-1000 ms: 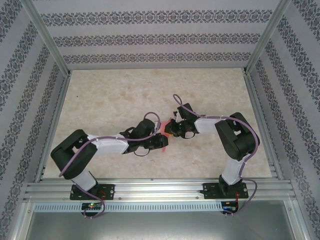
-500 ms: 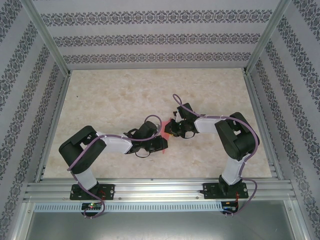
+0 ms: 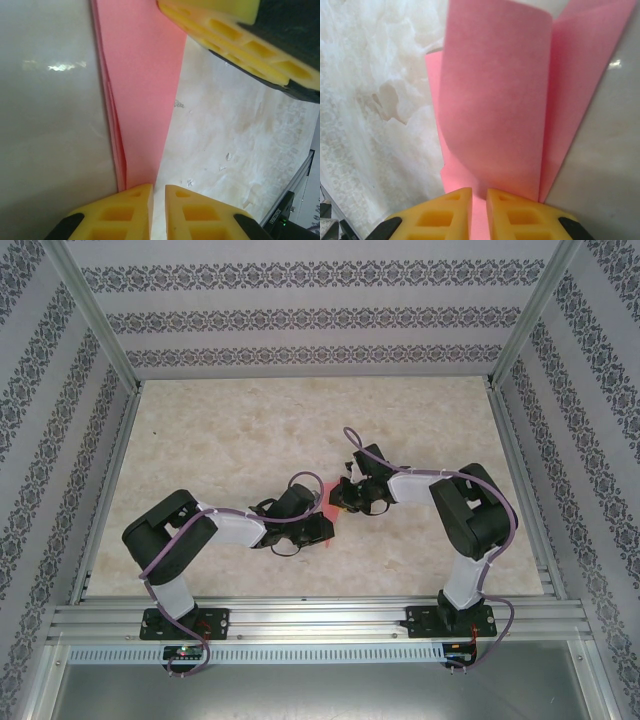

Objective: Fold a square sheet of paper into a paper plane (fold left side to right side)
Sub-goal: Fold the wing for the fifth time at the center of the table.

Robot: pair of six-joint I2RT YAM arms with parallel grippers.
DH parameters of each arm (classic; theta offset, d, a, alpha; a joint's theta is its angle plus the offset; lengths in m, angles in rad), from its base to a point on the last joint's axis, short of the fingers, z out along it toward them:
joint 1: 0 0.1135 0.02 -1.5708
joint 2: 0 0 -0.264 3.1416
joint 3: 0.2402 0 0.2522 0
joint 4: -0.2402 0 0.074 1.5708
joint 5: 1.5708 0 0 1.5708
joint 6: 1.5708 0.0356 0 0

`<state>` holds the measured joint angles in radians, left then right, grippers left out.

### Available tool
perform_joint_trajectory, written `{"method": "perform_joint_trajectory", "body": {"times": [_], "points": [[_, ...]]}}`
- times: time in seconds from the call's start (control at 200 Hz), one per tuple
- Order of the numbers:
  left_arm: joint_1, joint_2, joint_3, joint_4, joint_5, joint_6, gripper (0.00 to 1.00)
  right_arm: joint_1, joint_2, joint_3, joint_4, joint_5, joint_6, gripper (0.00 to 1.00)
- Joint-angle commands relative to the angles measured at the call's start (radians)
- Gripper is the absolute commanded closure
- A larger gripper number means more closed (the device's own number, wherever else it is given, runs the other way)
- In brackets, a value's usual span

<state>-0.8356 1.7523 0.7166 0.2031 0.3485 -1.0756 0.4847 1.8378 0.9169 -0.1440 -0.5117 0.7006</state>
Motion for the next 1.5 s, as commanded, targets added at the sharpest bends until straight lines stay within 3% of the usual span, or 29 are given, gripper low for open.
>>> {"method": "perform_joint_trajectory", "body": {"times": [0.0,0.694,0.864,1.064,1.204,1.384,1.494], "points": [[-0.035,0.029,-0.056,-0.088,-0.021,-0.028,0.84,-0.047,0.045,0.04,-0.036,0.114,-0.056,0.83],[-0.059,0.053,-0.066,-0.074,-0.037,-0.051,0.86,-0.184,0.206,0.307,-0.132,0.142,-0.187,0.82],[-0.062,0.048,-0.055,-0.074,-0.043,-0.05,0.86,-0.195,0.156,0.335,-0.144,0.137,-0.234,0.82],[-0.066,0.04,-0.038,-0.09,-0.051,-0.04,0.84,-0.182,-0.033,0.24,-0.161,0.092,-0.243,0.81],[-0.069,0.034,-0.04,-0.089,-0.055,-0.04,0.84,-0.108,-0.139,0.091,-0.088,0.018,-0.142,0.81],[-0.071,0.023,-0.042,-0.096,-0.053,-0.035,0.84,-0.021,-0.117,-0.024,0.099,-0.043,0.032,0.81],[-0.071,0.024,-0.039,-0.098,-0.049,-0.031,0.84,0.015,-0.069,-0.036,0.122,-0.033,0.068,0.81]]}}
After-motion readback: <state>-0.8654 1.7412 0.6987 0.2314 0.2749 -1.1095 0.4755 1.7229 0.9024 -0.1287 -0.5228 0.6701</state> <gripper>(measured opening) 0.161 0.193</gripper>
